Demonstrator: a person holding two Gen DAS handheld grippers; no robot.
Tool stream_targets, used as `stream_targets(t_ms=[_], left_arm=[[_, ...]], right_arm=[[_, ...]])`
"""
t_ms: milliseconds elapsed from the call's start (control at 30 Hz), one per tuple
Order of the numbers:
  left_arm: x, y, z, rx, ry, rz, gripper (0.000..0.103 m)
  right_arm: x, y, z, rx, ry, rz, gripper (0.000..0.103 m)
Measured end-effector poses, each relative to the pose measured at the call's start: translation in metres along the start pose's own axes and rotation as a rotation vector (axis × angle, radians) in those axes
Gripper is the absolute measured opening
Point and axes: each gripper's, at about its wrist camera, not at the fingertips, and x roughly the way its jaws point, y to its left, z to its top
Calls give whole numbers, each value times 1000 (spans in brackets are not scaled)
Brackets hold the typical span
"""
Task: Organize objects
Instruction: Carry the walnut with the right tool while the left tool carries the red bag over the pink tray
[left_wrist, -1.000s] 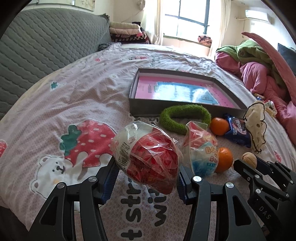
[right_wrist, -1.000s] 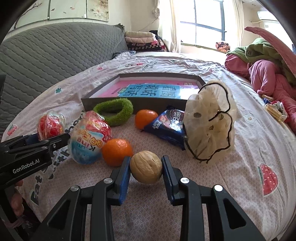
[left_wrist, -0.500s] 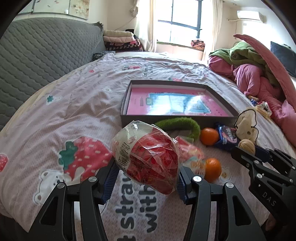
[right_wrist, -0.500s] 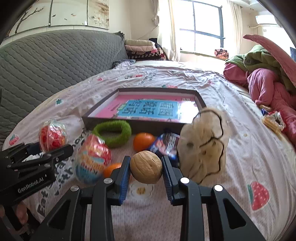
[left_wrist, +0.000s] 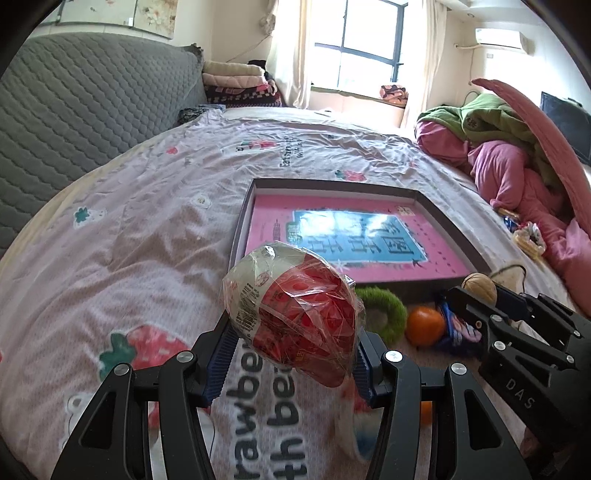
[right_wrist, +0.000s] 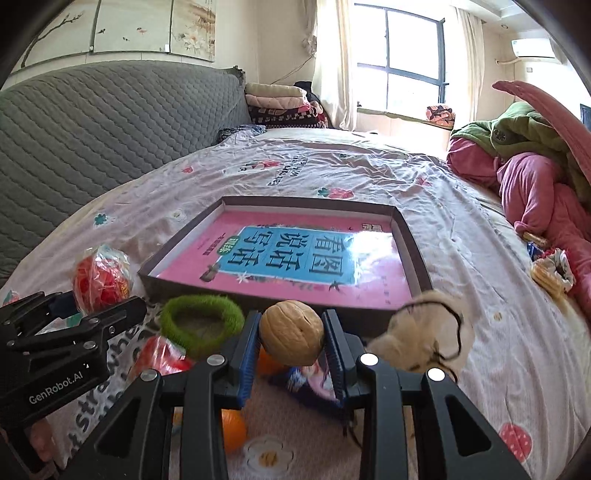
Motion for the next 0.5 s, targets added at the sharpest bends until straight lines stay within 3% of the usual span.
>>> stream_targets(t_ms=[500], left_arm=[[45,7,35,-33,69,-39,57]], right_arm=[[52,-4,31,18,97,-2,34]])
